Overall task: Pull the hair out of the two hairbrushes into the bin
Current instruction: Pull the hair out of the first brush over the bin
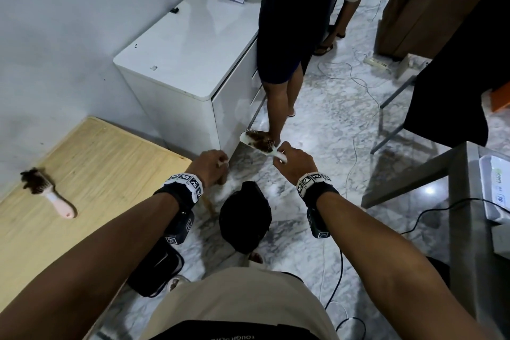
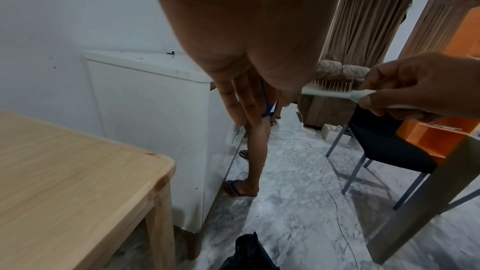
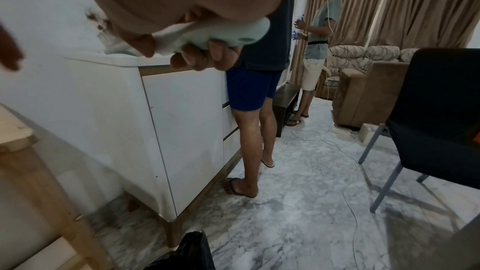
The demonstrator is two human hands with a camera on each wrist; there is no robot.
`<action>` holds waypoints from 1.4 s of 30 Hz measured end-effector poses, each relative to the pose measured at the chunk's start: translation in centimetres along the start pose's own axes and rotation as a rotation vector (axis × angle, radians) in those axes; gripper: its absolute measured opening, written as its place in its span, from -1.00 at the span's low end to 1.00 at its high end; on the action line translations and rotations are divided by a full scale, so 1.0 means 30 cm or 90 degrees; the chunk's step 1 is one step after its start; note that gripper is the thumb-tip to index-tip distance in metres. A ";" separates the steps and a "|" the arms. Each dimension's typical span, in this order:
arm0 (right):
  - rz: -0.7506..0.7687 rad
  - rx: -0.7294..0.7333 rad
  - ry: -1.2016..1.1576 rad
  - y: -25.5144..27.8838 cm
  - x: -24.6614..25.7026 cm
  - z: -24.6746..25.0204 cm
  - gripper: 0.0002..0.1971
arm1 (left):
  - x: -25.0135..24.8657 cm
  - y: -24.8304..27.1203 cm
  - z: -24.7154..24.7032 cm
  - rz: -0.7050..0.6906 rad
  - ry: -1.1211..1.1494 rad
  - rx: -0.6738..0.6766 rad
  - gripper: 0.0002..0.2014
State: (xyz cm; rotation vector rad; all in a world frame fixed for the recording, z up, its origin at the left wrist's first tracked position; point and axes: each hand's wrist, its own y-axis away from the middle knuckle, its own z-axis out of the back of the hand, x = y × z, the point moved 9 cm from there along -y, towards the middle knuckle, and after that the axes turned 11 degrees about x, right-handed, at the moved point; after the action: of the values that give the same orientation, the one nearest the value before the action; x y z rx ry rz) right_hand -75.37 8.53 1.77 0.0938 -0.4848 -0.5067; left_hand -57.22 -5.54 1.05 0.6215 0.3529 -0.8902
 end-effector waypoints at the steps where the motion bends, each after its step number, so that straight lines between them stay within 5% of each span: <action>1: 0.016 0.002 0.007 -0.001 0.016 -0.002 -0.72 | 0.001 -0.007 0.021 -0.002 0.011 -0.023 -0.71; 6: 0.116 -0.007 0.056 0.002 0.116 0.002 -0.72 | -0.014 -0.033 0.097 -0.061 -0.023 -0.077 -0.36; 11: 0.214 -0.062 0.088 0.024 0.196 0.020 -0.76 | -0.051 -0.048 0.109 -0.138 -0.086 -0.036 -0.69; 16: 0.241 -0.052 0.118 0.012 0.205 0.007 -0.78 | -0.045 -0.029 0.134 -0.120 -0.097 -0.068 -0.86; 26: 0.216 -0.005 0.113 0.000 0.172 -0.043 -0.71 | -0.011 -0.013 0.139 -0.050 0.050 -0.094 -0.91; 30: 0.220 -0.018 0.109 0.003 0.180 -0.034 -0.69 | -0.049 0.002 0.125 -0.076 0.043 -0.060 -0.62; 35: 0.241 -0.074 0.105 0.025 0.209 0.009 -0.75 | -0.092 0.007 0.138 -0.127 -0.026 -0.065 -0.83; 42: 0.208 -0.079 0.103 0.035 0.195 0.026 -0.74 | -0.106 0.008 0.128 -0.096 -0.033 -0.042 -0.86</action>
State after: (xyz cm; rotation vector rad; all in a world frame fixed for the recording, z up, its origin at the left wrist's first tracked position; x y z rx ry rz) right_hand -70.78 6.62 5.15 -0.0629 -0.3011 -0.2059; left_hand -58.78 -5.91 5.78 0.5141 0.3840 -1.0328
